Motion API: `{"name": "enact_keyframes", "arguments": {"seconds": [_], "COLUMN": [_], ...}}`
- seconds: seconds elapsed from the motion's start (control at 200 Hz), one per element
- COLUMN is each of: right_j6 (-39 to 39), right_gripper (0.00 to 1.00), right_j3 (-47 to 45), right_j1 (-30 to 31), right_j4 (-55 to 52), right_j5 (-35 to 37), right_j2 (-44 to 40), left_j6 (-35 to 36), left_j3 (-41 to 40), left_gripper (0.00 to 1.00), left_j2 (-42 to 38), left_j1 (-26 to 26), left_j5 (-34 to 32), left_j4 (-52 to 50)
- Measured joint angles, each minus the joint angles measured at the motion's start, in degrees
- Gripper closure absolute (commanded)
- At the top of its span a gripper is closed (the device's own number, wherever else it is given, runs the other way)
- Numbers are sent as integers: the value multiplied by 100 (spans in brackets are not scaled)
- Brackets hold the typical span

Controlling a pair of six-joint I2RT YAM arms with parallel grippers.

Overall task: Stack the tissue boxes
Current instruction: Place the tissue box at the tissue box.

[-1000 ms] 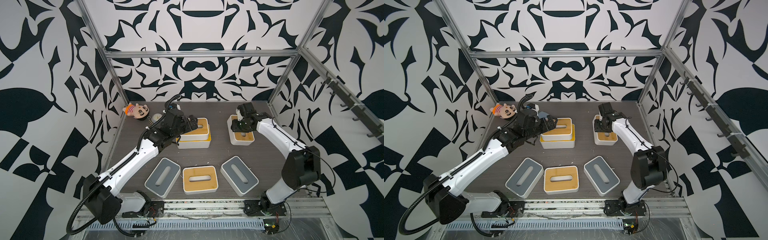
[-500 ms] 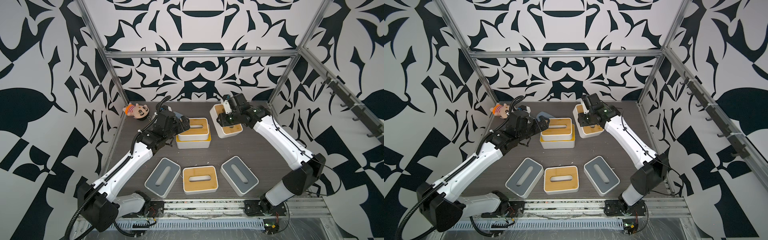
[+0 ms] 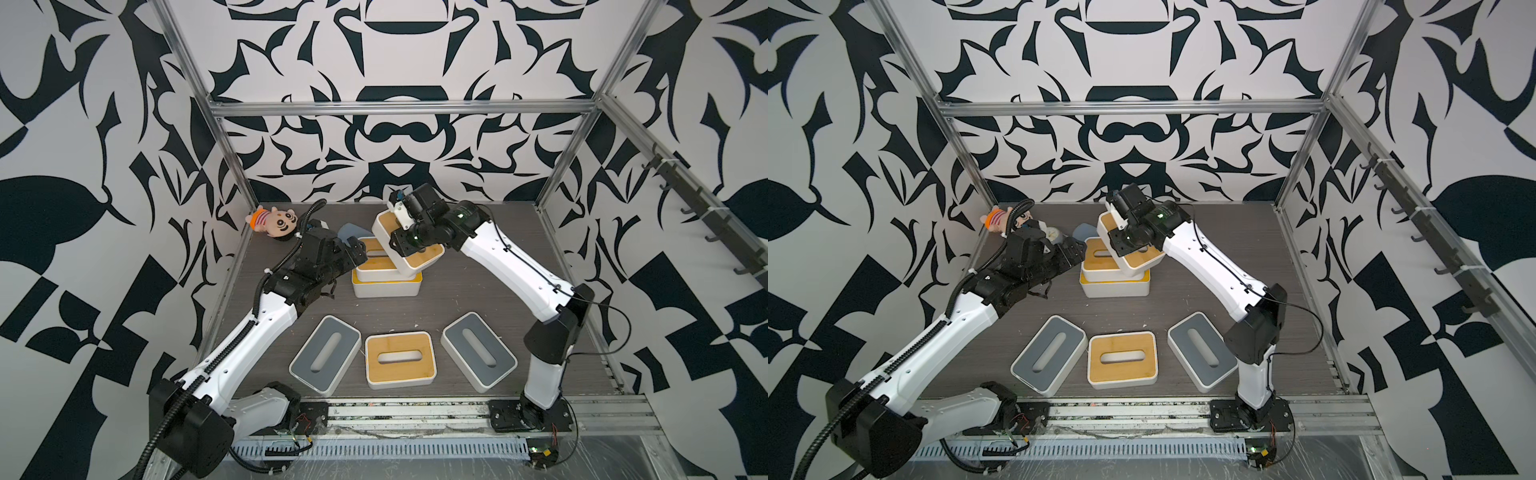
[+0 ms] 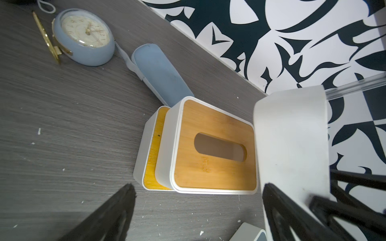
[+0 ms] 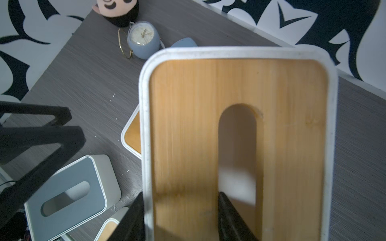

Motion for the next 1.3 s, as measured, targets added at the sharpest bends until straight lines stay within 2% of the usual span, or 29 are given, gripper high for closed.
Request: {"name": "enact_keyframes", "arguments": {"seconds": [0.24,0.45,1.2,1.3], "right_j6": [-188,-321,-535,-595], "right_gripper": [84,83,43,41], "right_j3": [901,1272,1296,1272], "right_j1": [247,315,435,435], "right_j4": [-391,-597,-789,-739], "right_j5": [17,20,205,260], "right_j2": [802,1200,1237,1134], "left_j6": [-192,-299,-382,-380], "left_j3": [-243,-361,-428,-428], "left_gripper": [1,1,1,1], "left_j2": [-138,-197,-203,-203], "left_j1": [170,214,284,286], "left_j5": [-7,-22,-28,-28], "left_j4": [94,164,223,236]}}
